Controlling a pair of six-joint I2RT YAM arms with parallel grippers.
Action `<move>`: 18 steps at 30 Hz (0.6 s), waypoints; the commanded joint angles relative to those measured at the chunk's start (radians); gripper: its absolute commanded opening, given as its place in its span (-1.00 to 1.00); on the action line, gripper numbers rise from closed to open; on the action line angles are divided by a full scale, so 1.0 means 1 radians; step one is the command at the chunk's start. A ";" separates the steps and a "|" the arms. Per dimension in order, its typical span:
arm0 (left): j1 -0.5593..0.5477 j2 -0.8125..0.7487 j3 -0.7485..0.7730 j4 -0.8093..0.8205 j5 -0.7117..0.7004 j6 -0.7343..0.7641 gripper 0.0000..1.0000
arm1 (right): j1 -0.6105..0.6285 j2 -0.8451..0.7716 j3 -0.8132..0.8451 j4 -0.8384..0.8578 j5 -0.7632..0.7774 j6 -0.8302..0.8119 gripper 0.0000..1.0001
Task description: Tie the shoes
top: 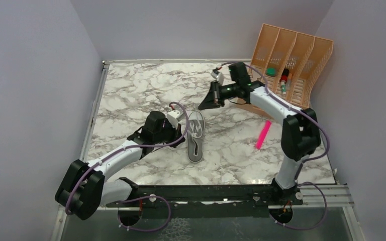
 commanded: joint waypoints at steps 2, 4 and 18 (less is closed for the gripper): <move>-0.012 -0.065 -0.107 0.252 0.021 -0.136 -0.91 | 0.163 0.203 0.149 0.223 -0.058 0.306 -0.99; -0.019 -0.093 -0.153 0.313 0.026 -0.176 -0.91 | 0.215 0.254 0.173 0.253 -0.019 0.366 -0.99; -0.039 -0.207 -0.265 0.358 0.003 -0.230 -0.92 | 0.387 0.372 0.224 0.078 0.066 0.283 -0.26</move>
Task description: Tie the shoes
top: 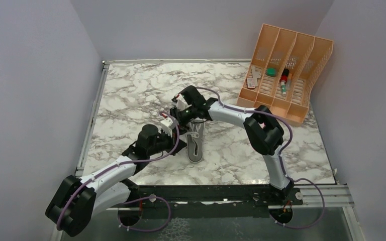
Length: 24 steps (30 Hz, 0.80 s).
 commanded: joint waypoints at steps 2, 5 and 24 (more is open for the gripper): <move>-0.009 -0.004 0.000 0.052 0.005 -0.016 -0.92 | -0.047 -0.010 0.071 -0.099 -0.025 -0.102 0.00; -0.009 0.023 0.017 0.052 0.011 -0.021 -0.92 | -0.094 -0.056 0.111 -0.208 -0.008 -0.224 0.28; 0.027 0.346 0.281 -0.100 0.024 0.010 -0.92 | 0.024 -0.731 -0.649 0.141 0.349 -0.364 0.28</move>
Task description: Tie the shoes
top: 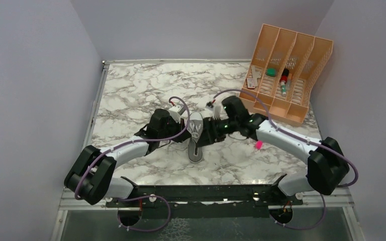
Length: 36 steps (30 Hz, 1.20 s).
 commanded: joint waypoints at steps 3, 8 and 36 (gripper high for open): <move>0.025 0.040 0.061 -0.082 0.055 0.039 -0.92 | 0.376 -0.031 -0.076 0.304 0.467 0.034 0.25; 0.060 0.064 0.087 -0.109 0.072 0.026 -0.92 | 0.567 0.045 -0.102 0.493 0.824 -0.027 0.21; 0.106 0.310 0.350 -0.412 0.168 0.176 -0.91 | 0.648 0.629 0.204 0.563 1.193 0.013 0.06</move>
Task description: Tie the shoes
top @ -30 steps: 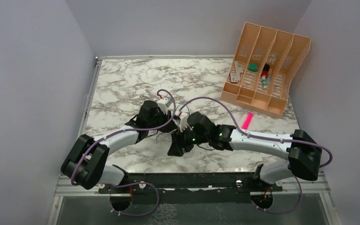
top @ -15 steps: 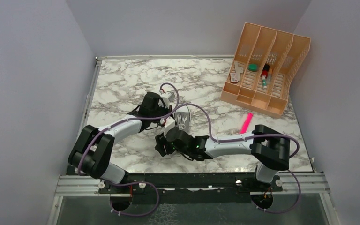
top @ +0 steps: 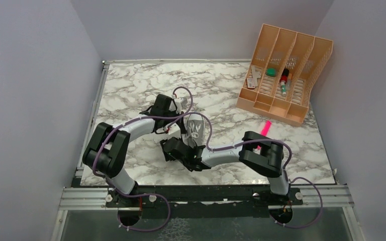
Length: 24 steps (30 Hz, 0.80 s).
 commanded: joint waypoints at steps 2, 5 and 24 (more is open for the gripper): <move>-0.009 0.008 0.011 0.003 0.078 0.016 -0.91 | 0.013 0.083 0.076 -0.022 0.029 0.010 0.02; -0.006 0.014 0.005 0.005 0.086 0.030 -0.91 | 0.014 0.134 0.125 -0.075 0.037 0.017 -0.17; 0.025 0.010 -0.006 0.003 0.100 -0.003 -0.91 | 0.026 0.126 0.158 -0.224 0.007 -0.027 -0.99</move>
